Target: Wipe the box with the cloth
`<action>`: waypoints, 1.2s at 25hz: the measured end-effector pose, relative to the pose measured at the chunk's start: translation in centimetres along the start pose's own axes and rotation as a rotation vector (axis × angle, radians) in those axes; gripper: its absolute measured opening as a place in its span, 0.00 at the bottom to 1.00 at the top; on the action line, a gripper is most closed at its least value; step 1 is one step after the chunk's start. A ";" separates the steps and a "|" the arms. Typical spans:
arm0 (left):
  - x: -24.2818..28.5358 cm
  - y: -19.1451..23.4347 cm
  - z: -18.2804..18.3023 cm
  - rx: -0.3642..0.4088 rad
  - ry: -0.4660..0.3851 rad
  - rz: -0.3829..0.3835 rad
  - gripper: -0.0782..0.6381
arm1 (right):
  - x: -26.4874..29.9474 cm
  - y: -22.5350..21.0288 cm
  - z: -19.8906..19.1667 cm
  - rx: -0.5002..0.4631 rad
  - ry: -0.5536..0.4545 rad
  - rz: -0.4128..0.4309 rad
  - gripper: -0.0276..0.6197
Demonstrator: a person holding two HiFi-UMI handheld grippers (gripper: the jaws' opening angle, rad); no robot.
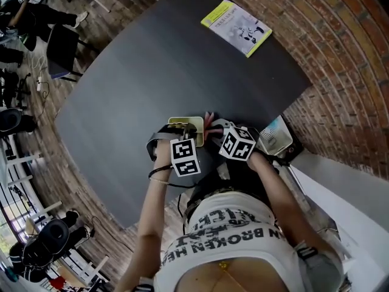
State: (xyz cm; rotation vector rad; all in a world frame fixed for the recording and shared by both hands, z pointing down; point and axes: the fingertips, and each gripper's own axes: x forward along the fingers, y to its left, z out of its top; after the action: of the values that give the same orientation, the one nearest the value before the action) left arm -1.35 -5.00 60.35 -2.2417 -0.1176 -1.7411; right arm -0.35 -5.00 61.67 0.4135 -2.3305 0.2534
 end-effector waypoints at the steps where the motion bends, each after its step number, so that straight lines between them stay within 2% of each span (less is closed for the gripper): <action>1: 0.0 0.0 0.0 0.003 0.000 0.000 0.16 | 0.0 -0.2 0.1 -0.001 0.000 0.001 0.07; 14: 0.5 -0.1 0.0 0.004 0.025 -0.004 0.15 | -0.7 -4.3 1.3 0.012 -0.031 -0.060 0.07; 20: 0.5 -0.2 0.1 -0.010 0.025 0.005 0.15 | -1.0 -5.8 2.0 0.054 -0.077 -0.089 0.07; 25: 0.6 -0.4 -0.1 -0.019 0.052 0.012 0.17 | -1.0 -6.1 2.0 0.043 -0.065 -0.098 0.07; 27: -0.1 -0.4 -0.2 -0.057 0.041 0.025 0.18 | -1.1 -6.1 2.1 0.036 -0.062 -0.100 0.07; 30: -2.5 0.2 -0.2 -0.223 -0.032 0.091 0.23 | -1.6 -6.6 2.5 0.065 -0.097 -0.116 0.07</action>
State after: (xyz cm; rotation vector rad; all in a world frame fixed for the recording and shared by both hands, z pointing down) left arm -2.14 -4.99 57.93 -2.3884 0.1778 -1.7455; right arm 1.52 -11.50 59.18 0.6029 -2.3875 0.2583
